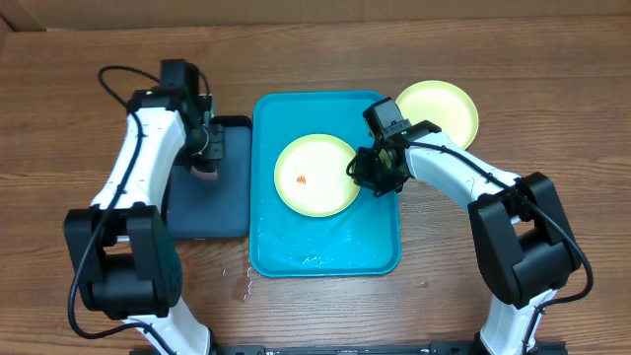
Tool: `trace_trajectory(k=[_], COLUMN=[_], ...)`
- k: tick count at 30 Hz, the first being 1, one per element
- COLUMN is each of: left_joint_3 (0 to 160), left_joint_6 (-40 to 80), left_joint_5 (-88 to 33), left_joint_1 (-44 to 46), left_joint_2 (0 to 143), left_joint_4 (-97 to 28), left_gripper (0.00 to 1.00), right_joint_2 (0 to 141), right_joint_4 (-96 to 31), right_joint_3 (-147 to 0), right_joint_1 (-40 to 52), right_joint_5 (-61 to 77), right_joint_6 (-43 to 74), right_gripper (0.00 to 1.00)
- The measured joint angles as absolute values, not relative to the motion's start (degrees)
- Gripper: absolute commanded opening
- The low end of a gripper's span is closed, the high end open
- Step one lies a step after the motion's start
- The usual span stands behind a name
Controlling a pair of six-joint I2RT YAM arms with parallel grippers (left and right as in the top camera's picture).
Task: Clean dirty plates on tray and stack at the side
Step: 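Carry the sponge right with the left gripper over the yellow plate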
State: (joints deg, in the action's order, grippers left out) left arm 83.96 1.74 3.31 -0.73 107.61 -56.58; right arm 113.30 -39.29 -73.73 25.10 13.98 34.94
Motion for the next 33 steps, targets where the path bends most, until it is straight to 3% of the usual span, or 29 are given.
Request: trace_trajectory(k=[1,12,18,23,26,30,33], left_joint_3=[84.0,88.5,96.3,95.8,93.3,87.8,83.7], left_joint_6=[1.8,6.0,8.9,11.9,13.6,15.9,17.5], left_joint_5=[3.5,3.3,-7.7,-14.1,-15.5,-15.2,-14.9], left_joint_1=[-0.6,-0.5,0.6,6.2,10.6,15.2,18.0], left_joint_2=[107.6,107.6,107.3,107.1,107.1,107.1,107.1], left_joint_4=[-56.6,-63.4,-64.2,-63.0,-60.3,-55.4,-51.2], left_gripper=[0.04,0.04,0.04,0.04,0.04,0.04,0.04], right_joint_2=[113.3,113.3,113.3,113.3,113.3,113.3,113.3], right_joint_4=[-38.9,-38.5,-38.7,-38.9,-38.9,-38.1,-38.1], right_joint_3=[-73.7,-73.7,-73.7,-73.7,-73.7,-73.7,-73.7], right_joint_1=[25.1,25.3,25.3,25.4,25.6,25.6,25.6], right_joint_5=[14.0,13.9,14.0,14.2,13.8,12.9,12.4], right_joint_6=[34.5,35.0,36.4,39.2,39.6,39.7,40.0], right_gripper=[0.04,0.04,0.04,0.18,0.2,0.05,0.04])
